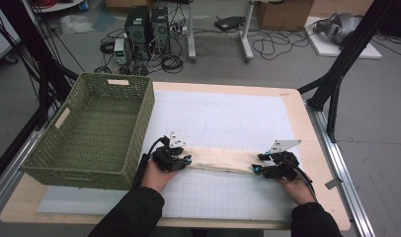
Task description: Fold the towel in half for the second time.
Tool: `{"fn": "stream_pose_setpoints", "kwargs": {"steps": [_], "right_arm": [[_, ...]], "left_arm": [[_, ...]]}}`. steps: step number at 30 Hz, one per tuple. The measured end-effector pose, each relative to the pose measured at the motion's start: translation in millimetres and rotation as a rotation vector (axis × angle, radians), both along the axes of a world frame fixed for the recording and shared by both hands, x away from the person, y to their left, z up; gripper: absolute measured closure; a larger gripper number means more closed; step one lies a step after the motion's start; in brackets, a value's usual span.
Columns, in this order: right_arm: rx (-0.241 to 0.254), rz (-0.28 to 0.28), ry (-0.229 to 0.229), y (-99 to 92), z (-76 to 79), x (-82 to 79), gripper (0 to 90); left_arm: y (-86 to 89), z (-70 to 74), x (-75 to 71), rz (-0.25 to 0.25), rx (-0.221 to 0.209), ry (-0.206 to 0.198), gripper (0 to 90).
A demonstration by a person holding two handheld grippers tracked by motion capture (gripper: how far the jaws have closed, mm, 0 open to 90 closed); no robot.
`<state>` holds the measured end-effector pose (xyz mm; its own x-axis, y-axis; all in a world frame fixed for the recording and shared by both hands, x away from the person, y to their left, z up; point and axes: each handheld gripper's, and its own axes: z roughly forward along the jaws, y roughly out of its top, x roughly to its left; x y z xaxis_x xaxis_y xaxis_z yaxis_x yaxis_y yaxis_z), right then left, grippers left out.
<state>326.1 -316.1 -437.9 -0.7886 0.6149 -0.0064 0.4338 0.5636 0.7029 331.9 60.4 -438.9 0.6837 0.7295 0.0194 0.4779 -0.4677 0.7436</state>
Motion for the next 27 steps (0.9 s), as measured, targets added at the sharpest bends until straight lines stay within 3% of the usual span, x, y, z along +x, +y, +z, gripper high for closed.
{"fn": "stream_pose_setpoints", "kwargs": {"steps": [3, 11, 17, 20, 22, 27], "right_arm": [[-0.008, 0.007, 0.000, -2.9, -0.5, -2.8, 49.1], [-0.005, 0.012, -0.011, -8.2, -1.2, -6.7, 49.5], [-0.004, 0.005, -0.022, -5.5, 1.8, -7.5, 44.8], [0.075, -0.023, -0.028, -10.2, 8.9, -8.1, 45.0], [0.122, -0.070, -0.028, -15.6, 14.3, -7.6, 46.1], [0.110, -0.151, 0.025, -25.7, 9.1, -6.6, 47.6]], "left_arm": [[-0.2, -0.3, -1.4, -0.013, 0.023, -0.011, 58.1], [2.4, -1.4, -2.9, -0.032, 0.020, -0.026, 57.6], [8.7, 4.8, -7.5, -0.004, -0.020, -0.020, 54.7], [13.1, 7.3, -10.5, 0.010, -0.050, -0.023, 54.9], [16.4, 6.4, -11.4, 0.036, -0.063, -0.016, 54.9], [24.7, -0.2, -14.8, 0.099, -0.085, 0.027, 54.2]]}}
